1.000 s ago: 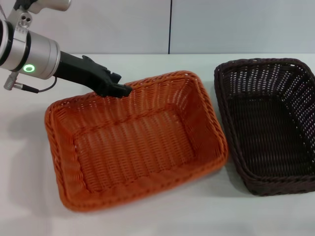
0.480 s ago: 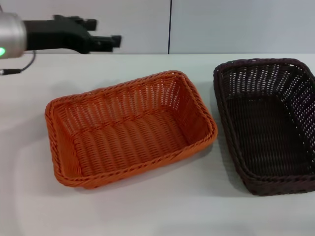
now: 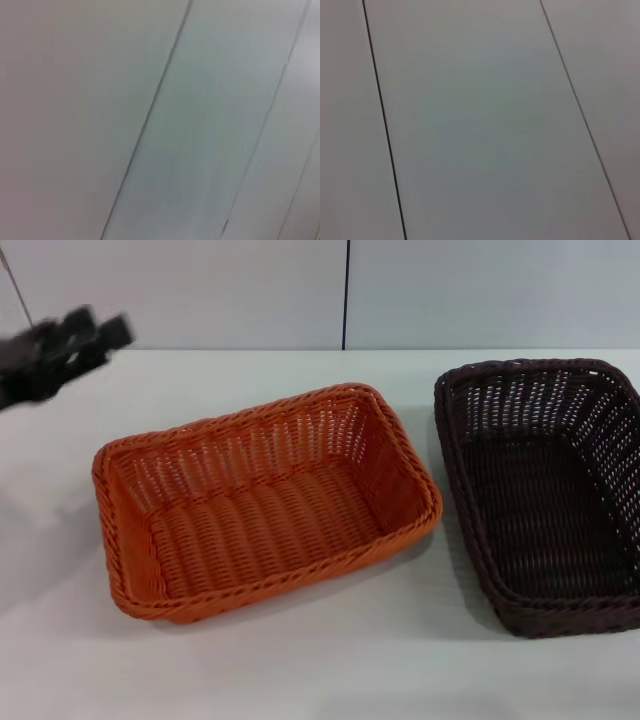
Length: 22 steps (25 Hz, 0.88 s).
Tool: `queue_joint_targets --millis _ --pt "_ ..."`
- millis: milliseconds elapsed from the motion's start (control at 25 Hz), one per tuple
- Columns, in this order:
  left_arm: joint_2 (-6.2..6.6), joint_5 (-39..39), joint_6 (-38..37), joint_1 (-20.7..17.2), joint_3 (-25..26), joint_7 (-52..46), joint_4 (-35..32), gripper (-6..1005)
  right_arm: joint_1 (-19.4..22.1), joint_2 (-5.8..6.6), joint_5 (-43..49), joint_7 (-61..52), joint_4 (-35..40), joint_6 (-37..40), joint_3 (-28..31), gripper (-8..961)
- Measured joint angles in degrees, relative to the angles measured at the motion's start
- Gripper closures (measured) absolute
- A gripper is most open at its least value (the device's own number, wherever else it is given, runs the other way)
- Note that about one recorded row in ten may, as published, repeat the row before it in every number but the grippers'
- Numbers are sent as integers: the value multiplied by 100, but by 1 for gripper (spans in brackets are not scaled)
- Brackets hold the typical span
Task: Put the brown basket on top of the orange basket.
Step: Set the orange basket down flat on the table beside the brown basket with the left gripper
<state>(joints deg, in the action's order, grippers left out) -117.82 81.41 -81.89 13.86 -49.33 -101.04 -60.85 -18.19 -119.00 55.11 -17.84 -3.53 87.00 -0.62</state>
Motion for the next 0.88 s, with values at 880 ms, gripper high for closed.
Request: queue_joint_targets --millis 880 --pt "315 1719 -444 -204 3 424 1336 480 -88 0 35 0 1 -17 -5 368"
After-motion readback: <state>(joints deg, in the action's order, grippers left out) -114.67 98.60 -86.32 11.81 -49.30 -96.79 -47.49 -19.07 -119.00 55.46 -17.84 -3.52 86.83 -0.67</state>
